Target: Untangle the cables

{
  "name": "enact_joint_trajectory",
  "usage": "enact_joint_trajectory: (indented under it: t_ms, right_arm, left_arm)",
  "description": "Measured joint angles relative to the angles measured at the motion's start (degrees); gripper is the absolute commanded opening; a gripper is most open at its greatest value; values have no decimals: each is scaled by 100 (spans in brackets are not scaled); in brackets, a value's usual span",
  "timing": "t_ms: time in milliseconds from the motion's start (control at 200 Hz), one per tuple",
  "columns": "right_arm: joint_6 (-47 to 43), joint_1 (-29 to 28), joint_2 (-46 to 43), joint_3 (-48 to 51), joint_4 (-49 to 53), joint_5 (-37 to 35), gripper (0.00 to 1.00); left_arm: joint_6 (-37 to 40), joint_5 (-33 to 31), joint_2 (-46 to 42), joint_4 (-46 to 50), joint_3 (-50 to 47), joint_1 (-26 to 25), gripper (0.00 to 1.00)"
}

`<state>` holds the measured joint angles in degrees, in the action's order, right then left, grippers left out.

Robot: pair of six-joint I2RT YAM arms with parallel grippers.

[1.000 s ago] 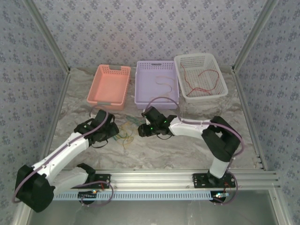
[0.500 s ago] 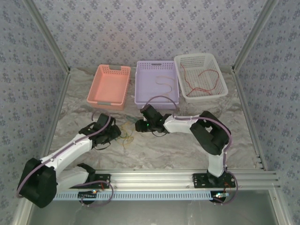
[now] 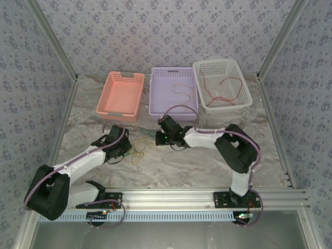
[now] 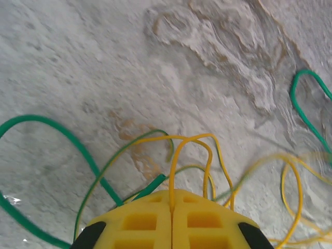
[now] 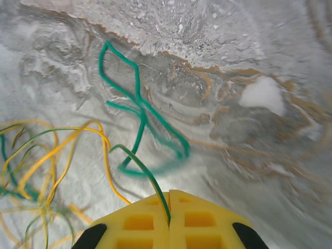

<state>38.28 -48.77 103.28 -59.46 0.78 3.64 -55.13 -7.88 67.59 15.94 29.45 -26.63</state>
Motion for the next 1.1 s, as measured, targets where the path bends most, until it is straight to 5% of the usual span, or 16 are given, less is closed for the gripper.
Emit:
enact_joint_trajectory:
  t_ms: [240, 525, 774, 1099]
  right_arm:
    - [-595, 227, -1718, 175, 973, -238, 0]
    - [-1104, 1305, -3335, 46, 2214, -286, 0]
    - [-1410, 2122, -3847, -944, 3025, -98, 0]
    - [-1631, 2221, -3904, -1683, 3639, -4, 0]
  left_arm:
    - [9, -164, -74, -13, 0, 190, 0]
    - [0, 39, -17, -184, 63, 190, 0]
    - [2, 446, 267, -509, 452, 188, 0]
    - [-2, 616, 474, -656, 540, 188, 0]
